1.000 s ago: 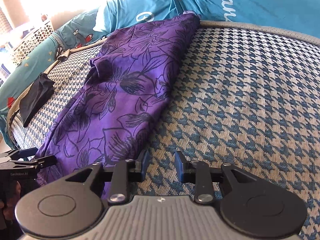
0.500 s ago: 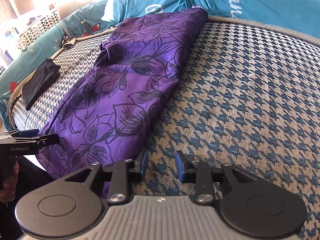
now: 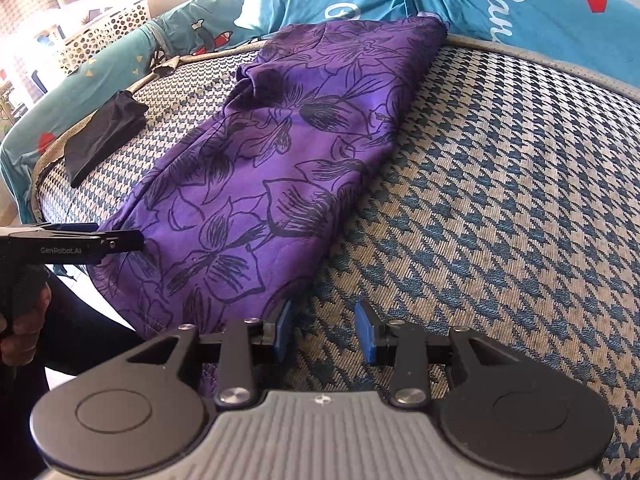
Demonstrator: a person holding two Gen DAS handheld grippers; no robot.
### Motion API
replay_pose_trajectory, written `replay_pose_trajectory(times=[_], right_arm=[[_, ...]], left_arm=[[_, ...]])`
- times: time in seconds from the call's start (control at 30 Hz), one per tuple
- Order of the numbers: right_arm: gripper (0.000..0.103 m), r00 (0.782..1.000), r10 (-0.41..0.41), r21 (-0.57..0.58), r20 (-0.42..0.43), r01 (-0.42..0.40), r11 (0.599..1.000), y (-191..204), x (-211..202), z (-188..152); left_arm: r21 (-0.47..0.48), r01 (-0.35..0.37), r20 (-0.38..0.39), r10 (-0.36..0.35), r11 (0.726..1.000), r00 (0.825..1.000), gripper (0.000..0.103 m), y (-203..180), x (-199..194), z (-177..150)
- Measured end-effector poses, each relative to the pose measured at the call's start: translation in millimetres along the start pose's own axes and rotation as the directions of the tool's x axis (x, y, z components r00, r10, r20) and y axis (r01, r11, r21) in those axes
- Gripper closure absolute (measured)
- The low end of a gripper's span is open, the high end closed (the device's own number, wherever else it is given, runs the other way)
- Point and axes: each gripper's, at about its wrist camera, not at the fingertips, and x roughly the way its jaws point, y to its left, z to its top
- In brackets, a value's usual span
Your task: Fold clothes
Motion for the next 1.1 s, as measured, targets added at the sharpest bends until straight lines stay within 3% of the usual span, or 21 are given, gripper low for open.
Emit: replay_pose_trajectory(times=[0.57, 1.1], right_arm=[[0.069, 0.999, -0.047, -0.084, -0.012, 0.046, 0.995, 17.6, -5.7, -15.5], [0.069, 0.997, 0.069, 0.011, 0.042, -0.070, 0.998, 14.8, -25.7, -20.0]], left_arm=[[-0.009, 0.007, 0.010, -0.007, 1.000, 1.000, 0.000, 0.7, -2.8, 0.5], [-0.026, -0.010, -0.014, 0.010, 1.000, 1.000, 0.000, 7.0, 3.7, -0.8]])
